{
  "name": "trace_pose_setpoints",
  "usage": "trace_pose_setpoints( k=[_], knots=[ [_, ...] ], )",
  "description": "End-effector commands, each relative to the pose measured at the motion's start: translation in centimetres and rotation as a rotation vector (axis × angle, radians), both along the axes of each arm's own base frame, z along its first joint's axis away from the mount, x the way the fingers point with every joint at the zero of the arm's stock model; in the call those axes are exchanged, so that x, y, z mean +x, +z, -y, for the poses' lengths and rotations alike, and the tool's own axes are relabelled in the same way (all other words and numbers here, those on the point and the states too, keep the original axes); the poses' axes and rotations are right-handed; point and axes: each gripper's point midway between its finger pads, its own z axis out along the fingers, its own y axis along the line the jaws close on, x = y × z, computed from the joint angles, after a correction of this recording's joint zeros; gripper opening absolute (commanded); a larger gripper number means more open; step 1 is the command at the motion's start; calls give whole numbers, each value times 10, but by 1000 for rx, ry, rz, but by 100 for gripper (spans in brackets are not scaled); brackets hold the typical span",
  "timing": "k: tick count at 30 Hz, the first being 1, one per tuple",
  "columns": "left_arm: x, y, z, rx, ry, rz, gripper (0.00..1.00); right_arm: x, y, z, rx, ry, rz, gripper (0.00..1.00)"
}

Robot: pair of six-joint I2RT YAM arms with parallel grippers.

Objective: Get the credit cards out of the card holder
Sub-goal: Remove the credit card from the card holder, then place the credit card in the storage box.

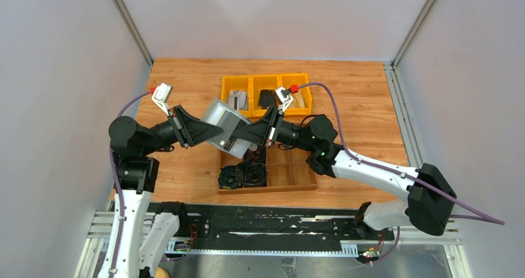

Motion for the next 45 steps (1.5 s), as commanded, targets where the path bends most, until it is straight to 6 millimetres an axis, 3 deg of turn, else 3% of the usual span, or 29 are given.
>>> trace_pose_setpoints(
  k=[1,6,13,16,20,23,26,27,28,29,30,32,37,45],
  knots=[
    [-7,12,1,20,-14,57,6,8,5,7,7,-34,20,0],
    [-3,13,-1,61,5,81,6,15,-23,25,-50,-75,-16,0],
    [5,18,-2,80,34,119,6,27,-36,52,-105,-124,-24,0],
    [8,11,-5,141,58,140,6,53,-47,75,-219,-186,-18,0],
    [16,2,-15,286,123,254,4,104,-72,111,-494,-353,39,0],
    [18,-10,-22,374,147,299,4,142,-89,125,-697,-432,73,0],
    [16,-19,-23,413,130,317,4,177,-116,126,-848,-445,81,0],
    [15,-21,-23,427,122,328,4,193,-116,124,-887,-458,93,0],
    [14,-24,-23,437,113,333,4,206,-137,122,-958,-438,62,0],
    [12,-26,-24,447,104,338,4,217,-134,119,-981,-439,83,0],
    [10,-27,-23,454,96,349,4,230,-156,116,-1047,-415,65,0],
    [7,-29,-22,455,81,354,3,253,-177,110,-1118,-393,47,0],
    [0,-25,-17,422,38,372,2,291,-216,86,-1190,-335,38,0],
    [-5,-25,-14,405,3,381,1,329,-242,66,-1219,-343,65,0]
  ],
)
